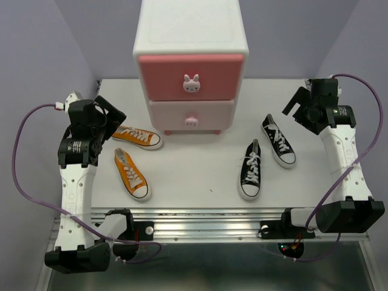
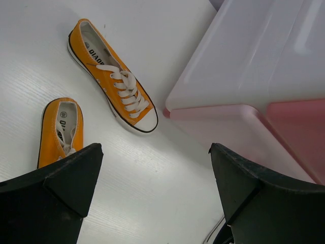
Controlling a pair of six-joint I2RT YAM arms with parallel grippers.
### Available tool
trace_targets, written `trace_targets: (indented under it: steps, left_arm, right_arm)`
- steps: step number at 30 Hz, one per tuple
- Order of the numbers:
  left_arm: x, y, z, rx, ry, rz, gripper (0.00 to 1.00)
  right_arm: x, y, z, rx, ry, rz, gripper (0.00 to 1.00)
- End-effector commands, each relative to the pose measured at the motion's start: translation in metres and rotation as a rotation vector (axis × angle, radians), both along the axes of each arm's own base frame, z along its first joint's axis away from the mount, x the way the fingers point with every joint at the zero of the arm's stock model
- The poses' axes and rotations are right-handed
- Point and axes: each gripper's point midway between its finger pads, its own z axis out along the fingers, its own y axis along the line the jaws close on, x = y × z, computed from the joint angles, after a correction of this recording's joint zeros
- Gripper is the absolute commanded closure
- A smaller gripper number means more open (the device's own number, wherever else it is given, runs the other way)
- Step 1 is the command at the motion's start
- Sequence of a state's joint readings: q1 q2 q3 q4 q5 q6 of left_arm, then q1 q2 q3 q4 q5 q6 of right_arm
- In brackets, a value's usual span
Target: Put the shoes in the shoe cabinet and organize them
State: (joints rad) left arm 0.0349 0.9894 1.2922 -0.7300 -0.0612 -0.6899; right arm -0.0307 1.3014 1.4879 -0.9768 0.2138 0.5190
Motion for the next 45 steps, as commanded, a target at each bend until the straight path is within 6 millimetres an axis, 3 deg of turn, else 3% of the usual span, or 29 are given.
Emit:
trace_targets:
  steps: [1,8,12,15,18,19,20,23,31,34,38,40,42,45]
  left_arm:
    - [-0.001,0.003,0.008,0.003,-0.025,0.011,0.01]
    - [0.001,-0.001,0.017,0.004,-0.031,-0.015,0.01]
    - [0.002,-0.004,0.03,-0.004,-0.053,-0.032,0.01]
    - [0.004,-0.007,0.034,-0.015,-0.057,-0.042,0.01]
    - [0.007,-0.007,0.041,-0.018,-0.068,-0.038,0.01]
    - [0.008,-0.006,0.043,-0.023,-0.072,-0.032,0.01]
    - [0.01,-0.005,0.044,-0.022,-0.072,-0.029,0.01]
    - [0.016,-0.008,0.06,-0.013,-0.109,-0.05,0.01]
    - [0.032,-0.016,0.09,0.006,-0.164,-0.126,0.01]
    - [0.037,-0.021,0.115,0.012,-0.234,-0.163,0.01]
    - [0.046,-0.029,0.143,0.021,-0.299,-0.22,0.01]
    - [0.046,-0.034,0.169,0.028,-0.365,-0.251,0.01]
    - [0.053,-0.04,0.191,0.04,-0.434,-0.295,0.01]
    - [0.053,-0.047,0.241,0.048,-0.577,-0.331,0.01]
  right_arm:
    - [0.0,-0.004,0.028,-0.042,-0.107,0.006,0.0]
    - [0.011,0.005,0.038,-0.052,-0.157,0.1,0.0]
    - [0.021,0.001,0.074,-0.063,-0.245,0.076,0.0]
    - [0.028,0.004,0.091,-0.055,-0.282,0.09,0.0]
    - [0.033,0.025,0.127,-0.024,-0.371,0.219,0.0]
    - [0.035,0.042,0.135,0.02,-0.398,0.303,0.0]
    - [0.036,0.047,0.154,0.022,-0.453,0.333,0.0]
    - [0.034,0.066,0.186,0.062,-0.546,0.435,0.0]
    - [0.018,0.115,0.229,0.206,-0.685,0.686,0.0]
    - [0.007,0.135,0.236,0.242,-0.681,0.767,0.0]
    - [-0.004,0.166,0.222,0.264,-0.615,0.827,0.0]
    - [-0.018,0.196,0.216,0.29,-0.585,0.891,0.0]
    - [-0.023,0.21,0.208,0.291,-0.556,0.894,0.0]
    - [-0.034,0.225,0.194,0.305,-0.499,0.91,0.0]
